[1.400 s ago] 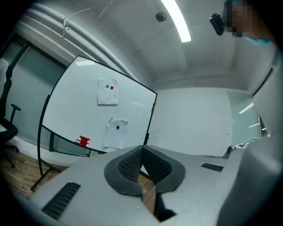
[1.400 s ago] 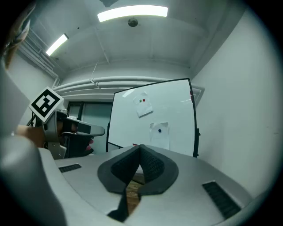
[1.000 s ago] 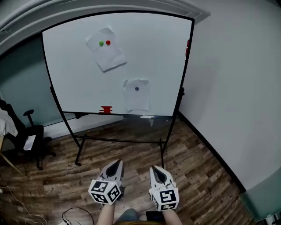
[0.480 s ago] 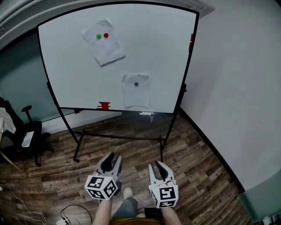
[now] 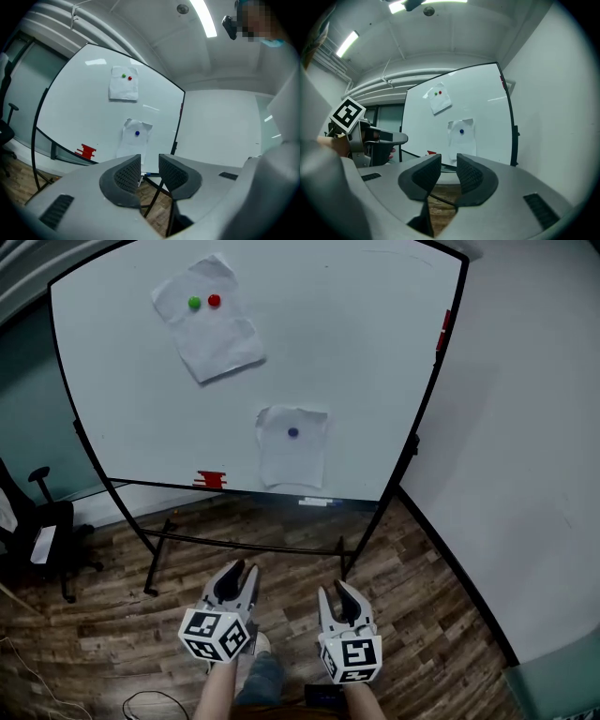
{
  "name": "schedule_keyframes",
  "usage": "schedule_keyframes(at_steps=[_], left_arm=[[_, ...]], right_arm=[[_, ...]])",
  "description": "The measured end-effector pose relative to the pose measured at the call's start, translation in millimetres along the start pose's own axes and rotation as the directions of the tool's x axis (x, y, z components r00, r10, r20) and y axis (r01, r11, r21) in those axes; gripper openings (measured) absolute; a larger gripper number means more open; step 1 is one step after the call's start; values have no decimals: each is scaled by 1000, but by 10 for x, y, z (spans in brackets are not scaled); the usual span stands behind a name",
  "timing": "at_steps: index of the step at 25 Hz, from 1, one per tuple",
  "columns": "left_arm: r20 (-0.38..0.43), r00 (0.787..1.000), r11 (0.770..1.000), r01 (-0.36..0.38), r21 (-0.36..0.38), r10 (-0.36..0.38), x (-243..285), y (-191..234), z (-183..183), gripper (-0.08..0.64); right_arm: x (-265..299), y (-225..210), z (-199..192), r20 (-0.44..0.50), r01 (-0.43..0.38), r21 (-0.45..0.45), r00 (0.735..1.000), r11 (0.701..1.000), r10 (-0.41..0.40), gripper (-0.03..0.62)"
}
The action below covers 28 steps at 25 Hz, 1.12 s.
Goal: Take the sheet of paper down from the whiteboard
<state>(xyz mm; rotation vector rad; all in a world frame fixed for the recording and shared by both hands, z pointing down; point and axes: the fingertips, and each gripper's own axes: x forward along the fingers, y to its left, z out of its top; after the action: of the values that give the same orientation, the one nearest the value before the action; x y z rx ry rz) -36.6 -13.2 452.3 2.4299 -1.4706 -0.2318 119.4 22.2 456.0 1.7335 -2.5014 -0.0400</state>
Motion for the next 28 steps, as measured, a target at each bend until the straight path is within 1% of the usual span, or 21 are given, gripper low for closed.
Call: schedule_keyframes(at_steps=[7, 11, 13, 17, 20, 25, 28], left_arm=[[-43, 998, 999, 45, 7, -44, 1332, 834, 376, 120], [-48, 996, 997, 74, 26, -73, 1992, 1272, 613, 121], [-52, 995, 996, 89, 23, -88, 2246, 1434, 683, 120], [-61, 991, 993, 117, 10, -116, 2623, 1662, 768, 118], [-64, 988, 990, 139, 5, -138, 2805, 1741, 809, 118], [-74, 981, 984, 181, 3, -180, 3012, 1726, 809, 117], [-81, 977, 980, 197, 3, -196, 3099, 1700, 806, 115]], right_arm=[[1589, -333, 105, -44, 44, 8, 998, 999, -44, 110], [2315, -456, 185, -51, 70, -1, 996, 998, -70, 110], [2607, -501, 184, -60, 83, -4, 995, 997, -83, 112], [3019, -539, 171, -77, 109, -7, 991, 994, -109, 120], [3218, -556, 198, -77, 121, -18, 989, 992, -122, 121], [3440, -664, 370, -33, 181, -56, 983, 982, -183, 132], [3536, -697, 480, 2, 193, -55, 981, 980, -194, 133]])
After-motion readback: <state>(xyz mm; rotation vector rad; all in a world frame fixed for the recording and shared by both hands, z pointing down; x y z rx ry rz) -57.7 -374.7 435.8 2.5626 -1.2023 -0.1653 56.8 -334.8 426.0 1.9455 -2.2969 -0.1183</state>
